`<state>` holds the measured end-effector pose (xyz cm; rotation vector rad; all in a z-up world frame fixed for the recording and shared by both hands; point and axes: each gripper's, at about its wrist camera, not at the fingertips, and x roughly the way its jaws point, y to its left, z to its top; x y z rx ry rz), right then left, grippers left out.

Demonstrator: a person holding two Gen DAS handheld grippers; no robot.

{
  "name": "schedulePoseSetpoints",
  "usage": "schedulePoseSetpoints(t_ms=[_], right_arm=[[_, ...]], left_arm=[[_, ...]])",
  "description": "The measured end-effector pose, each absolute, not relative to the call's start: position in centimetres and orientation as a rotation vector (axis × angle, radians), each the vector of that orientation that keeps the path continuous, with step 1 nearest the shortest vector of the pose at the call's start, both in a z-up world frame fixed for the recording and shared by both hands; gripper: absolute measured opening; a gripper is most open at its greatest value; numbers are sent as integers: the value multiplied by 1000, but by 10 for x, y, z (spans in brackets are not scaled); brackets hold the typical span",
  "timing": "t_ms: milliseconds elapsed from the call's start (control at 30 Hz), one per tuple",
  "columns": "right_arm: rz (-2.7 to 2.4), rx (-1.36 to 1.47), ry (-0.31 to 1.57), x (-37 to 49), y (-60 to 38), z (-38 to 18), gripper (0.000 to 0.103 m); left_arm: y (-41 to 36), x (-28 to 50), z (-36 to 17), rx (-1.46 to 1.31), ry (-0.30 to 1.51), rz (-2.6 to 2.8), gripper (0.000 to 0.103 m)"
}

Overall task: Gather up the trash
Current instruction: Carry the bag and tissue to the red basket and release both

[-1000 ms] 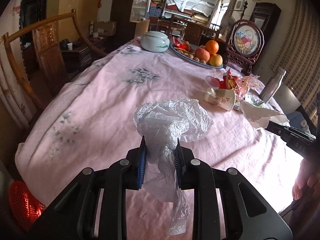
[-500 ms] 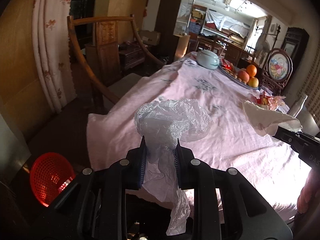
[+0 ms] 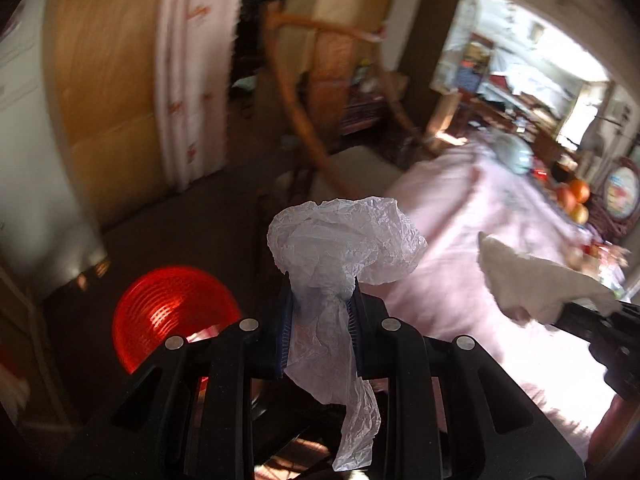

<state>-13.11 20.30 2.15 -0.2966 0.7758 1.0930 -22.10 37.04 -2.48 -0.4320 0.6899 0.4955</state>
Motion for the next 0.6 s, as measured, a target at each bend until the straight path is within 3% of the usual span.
schedulePoseSetpoints(t_ms=[600], right_arm=[[1279,-556,989,-169,398,-79,2]], left_arm=[[503,-253,-176,-684,969,738,25]])
